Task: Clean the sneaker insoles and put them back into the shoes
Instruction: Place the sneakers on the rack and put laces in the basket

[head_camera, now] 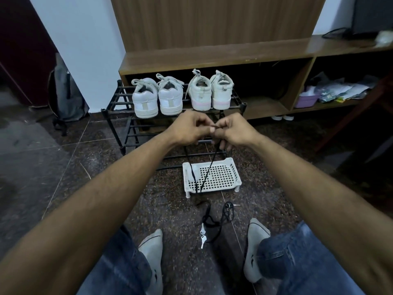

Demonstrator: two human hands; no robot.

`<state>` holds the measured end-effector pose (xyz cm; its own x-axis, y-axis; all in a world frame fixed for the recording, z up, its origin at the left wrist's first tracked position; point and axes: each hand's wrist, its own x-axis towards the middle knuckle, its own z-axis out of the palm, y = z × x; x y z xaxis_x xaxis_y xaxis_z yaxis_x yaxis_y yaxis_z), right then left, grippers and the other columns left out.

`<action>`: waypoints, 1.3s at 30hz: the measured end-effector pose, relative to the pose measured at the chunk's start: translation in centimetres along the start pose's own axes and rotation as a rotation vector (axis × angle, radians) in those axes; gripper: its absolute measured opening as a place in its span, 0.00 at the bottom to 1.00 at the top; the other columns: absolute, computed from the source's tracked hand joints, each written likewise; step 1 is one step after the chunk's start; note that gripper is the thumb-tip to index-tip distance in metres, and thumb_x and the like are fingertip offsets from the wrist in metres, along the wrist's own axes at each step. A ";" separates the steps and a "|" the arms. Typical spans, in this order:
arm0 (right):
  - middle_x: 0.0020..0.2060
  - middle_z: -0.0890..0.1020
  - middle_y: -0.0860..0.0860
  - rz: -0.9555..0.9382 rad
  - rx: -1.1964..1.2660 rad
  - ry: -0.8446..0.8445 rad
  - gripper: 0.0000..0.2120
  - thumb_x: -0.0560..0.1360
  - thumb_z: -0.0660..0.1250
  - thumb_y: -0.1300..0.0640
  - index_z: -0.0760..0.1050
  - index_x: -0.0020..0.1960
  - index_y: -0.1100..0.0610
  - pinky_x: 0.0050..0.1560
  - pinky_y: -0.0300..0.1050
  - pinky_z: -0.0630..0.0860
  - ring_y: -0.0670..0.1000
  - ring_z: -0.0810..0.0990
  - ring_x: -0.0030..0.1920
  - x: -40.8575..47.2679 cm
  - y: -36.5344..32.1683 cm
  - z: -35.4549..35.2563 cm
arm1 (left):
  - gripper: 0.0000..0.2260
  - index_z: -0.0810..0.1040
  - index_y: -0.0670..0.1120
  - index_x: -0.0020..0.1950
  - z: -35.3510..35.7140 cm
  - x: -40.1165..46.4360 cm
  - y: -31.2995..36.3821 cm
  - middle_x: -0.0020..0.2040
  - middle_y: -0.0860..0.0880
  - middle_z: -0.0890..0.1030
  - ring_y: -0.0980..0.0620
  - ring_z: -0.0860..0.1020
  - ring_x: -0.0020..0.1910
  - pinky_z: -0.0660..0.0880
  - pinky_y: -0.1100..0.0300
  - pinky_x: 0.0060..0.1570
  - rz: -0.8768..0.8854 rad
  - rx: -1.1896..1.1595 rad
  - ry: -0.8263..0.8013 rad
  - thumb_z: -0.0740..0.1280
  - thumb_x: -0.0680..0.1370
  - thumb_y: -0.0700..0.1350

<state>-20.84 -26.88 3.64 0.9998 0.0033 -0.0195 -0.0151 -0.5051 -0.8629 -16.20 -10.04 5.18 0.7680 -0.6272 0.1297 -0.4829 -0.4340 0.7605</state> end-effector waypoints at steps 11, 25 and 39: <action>0.34 0.85 0.51 0.223 -0.169 0.207 0.05 0.75 0.72 0.53 0.81 0.43 0.54 0.31 0.46 0.80 0.50 0.84 0.32 -0.6 5.7 -0.3 | 0.07 0.82 0.48 0.51 -3.5 -1.8 0.4 0.38 0.48 0.81 0.52 0.78 0.33 0.71 0.61 0.36 -0.089 -0.341 0.057 0.70 0.76 0.38; 0.49 0.81 0.48 -0.017 -0.017 0.041 0.16 0.69 0.76 0.55 0.79 0.55 0.50 0.43 0.41 0.76 0.47 0.80 0.47 -1.2 3.9 2.0 | 0.09 0.80 0.34 0.54 -0.7 -0.8 3.6 0.34 0.48 0.74 0.65 0.73 0.25 0.68 0.75 0.29 0.085 -0.302 0.162 0.70 0.75 0.34; 0.43 0.80 0.63 -0.002 0.312 -0.225 0.10 0.74 0.67 0.68 0.68 0.41 0.58 0.56 0.40 0.77 0.50 0.83 0.44 -2.2 1.5 6.3 | 0.03 0.82 0.44 0.44 -1.4 1.0 5.6 0.37 0.51 0.82 0.61 0.75 0.32 0.72 0.70 0.35 0.197 -0.507 0.490 0.73 0.72 0.38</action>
<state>-23.11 -22.23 -0.74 0.9725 0.2112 -0.0983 -0.0511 -0.2180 -0.9746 -17.56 -12.16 10.42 0.8445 -0.2497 0.4738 -0.4684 0.0844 0.8795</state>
